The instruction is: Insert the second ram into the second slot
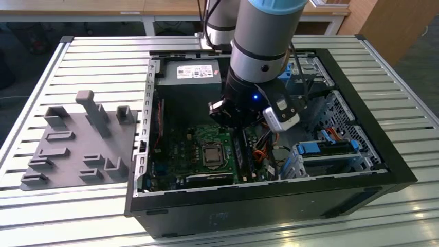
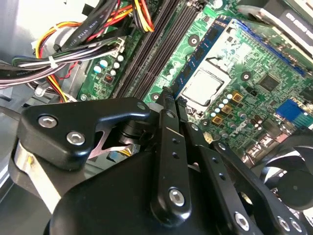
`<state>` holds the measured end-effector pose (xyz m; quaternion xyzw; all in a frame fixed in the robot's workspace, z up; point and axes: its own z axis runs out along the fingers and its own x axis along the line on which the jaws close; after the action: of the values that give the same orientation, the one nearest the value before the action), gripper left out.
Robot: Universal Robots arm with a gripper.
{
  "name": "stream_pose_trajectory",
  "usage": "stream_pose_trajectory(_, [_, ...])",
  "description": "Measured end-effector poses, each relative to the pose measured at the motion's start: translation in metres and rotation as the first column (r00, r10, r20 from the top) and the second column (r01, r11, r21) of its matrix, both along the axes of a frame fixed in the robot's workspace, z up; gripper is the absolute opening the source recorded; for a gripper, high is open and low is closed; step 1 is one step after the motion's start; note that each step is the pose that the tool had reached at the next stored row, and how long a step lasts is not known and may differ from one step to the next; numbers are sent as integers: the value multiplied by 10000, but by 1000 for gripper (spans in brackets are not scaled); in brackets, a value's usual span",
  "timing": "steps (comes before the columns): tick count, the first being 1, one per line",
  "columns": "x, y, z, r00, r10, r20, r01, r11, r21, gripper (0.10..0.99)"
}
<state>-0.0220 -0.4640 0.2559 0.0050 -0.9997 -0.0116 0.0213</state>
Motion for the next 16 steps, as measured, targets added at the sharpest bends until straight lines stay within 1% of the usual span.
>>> stream_pose_trajectory(5, [11,0,-86,10000,-9,-1,9,10000,0,137])
stream_pose_trajectory(9, [14,0,-136,9998,-220,0,220,9998,0,137])
stream_pose_trajectory(12, [23,0,-160,9997,-224,-1,224,9997,2,137])
stream_pose_trajectory(16, [60,0,-187,9998,-222,-7,222,9998,2,137])
